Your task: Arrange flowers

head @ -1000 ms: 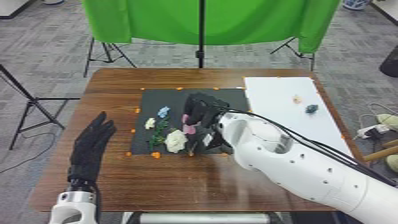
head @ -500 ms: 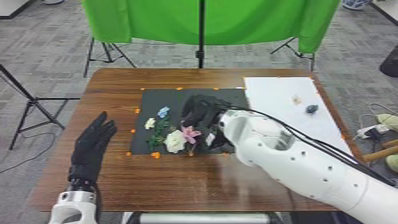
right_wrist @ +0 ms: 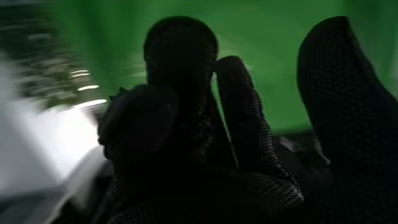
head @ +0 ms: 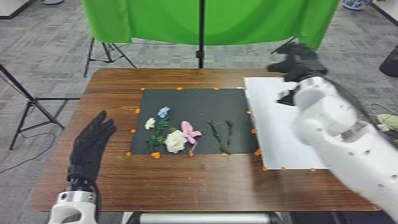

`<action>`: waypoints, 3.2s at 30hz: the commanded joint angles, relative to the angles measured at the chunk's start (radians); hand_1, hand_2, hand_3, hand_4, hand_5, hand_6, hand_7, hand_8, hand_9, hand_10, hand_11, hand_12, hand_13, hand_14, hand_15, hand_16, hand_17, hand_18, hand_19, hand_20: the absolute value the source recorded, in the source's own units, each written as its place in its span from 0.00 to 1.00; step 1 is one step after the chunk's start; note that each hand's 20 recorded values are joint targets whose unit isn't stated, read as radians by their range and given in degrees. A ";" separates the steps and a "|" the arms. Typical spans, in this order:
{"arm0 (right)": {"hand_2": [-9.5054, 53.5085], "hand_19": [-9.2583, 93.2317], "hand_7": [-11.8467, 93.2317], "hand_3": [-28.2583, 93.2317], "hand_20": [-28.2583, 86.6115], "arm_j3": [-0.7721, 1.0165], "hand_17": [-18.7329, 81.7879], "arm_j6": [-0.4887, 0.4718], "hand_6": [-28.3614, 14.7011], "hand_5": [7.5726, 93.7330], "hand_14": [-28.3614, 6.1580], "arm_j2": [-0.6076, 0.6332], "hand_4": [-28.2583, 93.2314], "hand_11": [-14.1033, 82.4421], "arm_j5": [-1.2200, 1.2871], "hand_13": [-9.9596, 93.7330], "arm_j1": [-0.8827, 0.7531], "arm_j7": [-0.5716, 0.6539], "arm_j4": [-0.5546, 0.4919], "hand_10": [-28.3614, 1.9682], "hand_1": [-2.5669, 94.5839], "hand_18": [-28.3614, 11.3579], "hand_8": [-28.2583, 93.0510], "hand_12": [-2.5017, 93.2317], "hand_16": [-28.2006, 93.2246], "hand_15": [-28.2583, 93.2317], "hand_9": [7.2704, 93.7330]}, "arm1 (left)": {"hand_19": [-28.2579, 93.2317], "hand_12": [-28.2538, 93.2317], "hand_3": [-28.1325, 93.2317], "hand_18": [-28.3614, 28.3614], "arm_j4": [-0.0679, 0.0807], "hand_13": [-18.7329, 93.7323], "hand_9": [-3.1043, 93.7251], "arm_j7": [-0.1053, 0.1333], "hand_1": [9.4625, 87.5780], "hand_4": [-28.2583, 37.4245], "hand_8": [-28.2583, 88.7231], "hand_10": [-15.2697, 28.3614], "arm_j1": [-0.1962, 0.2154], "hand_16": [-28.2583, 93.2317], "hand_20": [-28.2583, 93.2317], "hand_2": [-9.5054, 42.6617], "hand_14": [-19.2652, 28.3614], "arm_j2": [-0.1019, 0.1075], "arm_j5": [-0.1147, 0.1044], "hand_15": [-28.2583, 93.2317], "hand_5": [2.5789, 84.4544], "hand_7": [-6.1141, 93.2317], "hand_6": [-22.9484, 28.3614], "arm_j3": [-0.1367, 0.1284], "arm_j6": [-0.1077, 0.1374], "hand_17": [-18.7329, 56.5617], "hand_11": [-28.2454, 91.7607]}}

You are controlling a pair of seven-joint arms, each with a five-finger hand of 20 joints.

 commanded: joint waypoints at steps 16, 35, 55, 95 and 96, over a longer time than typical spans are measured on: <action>0.00 1.00 0.25 0.73 0.67 -0.063 0.82 0.042 0.67 0.63 0.71 0.033 0.07 0.32 0.069 0.96 -0.072 0.036 0.313 0.50 0.54 0.45 0.16 0.24 0.49 0.70 0.77 | 0.24 0.35 0.81 0.70 0.000 0.41 0.40 0.022 0.14 0.01 0.20 0.61 0.016 0.28 0.38 0.14 0.71 -0.011 0.005 0.30 0.39 0.13 0.52 0.007 0.035 0.27 0.30; 0.00 1.00 0.28 0.66 0.70 -0.299 0.88 0.097 0.64 0.85 0.79 -0.053 0.10 0.29 0.224 1.00 0.089 -0.208 0.005 0.63 0.68 0.50 0.33 0.40 0.49 0.71 0.99 | 0.24 0.35 0.81 0.69 0.004 0.41 0.40 -0.003 0.15 0.01 0.20 0.61 0.010 0.28 0.38 0.14 0.71 -0.007 0.009 0.30 0.39 0.12 0.52 0.009 0.005 0.27 0.30; 0.00 1.00 0.26 0.70 0.71 -0.400 0.88 -0.008 0.68 0.75 0.78 -0.091 0.09 0.40 0.230 1.00 0.123 -0.213 0.068 0.56 0.53 0.50 0.26 0.26 0.52 0.70 0.91 | 0.24 0.35 0.80 0.71 0.012 0.41 0.40 -0.010 0.14 0.01 0.20 0.61 0.000 0.28 0.38 0.15 0.71 -0.002 0.006 0.30 0.39 0.12 0.52 0.007 -0.004 0.26 0.30; 0.00 0.99 0.20 0.75 0.60 -0.309 0.78 0.113 0.62 0.45 0.63 -0.053 0.09 0.22 0.010 0.90 0.135 0.059 0.457 0.31 0.43 0.42 0.19 0.22 0.46 0.70 0.48 | 0.25 0.35 0.80 0.72 0.013 0.41 0.40 -0.022 0.15 0.02 0.20 0.61 -0.009 0.28 0.38 0.15 0.72 0.008 0.006 0.31 0.39 0.12 0.52 0.008 -0.013 0.25 0.30; 0.00 0.99 0.21 0.75 0.59 -0.311 0.79 0.144 0.62 0.47 0.65 -0.054 0.09 0.23 0.004 0.91 0.130 0.046 0.468 0.34 0.46 0.43 0.18 0.22 0.46 0.70 0.51 | 0.25 0.35 0.80 0.72 0.014 0.41 0.40 -0.024 0.15 0.02 0.20 0.61 -0.012 0.28 0.38 0.15 0.72 0.009 0.008 0.31 0.39 0.12 0.52 0.008 -0.016 0.25 0.30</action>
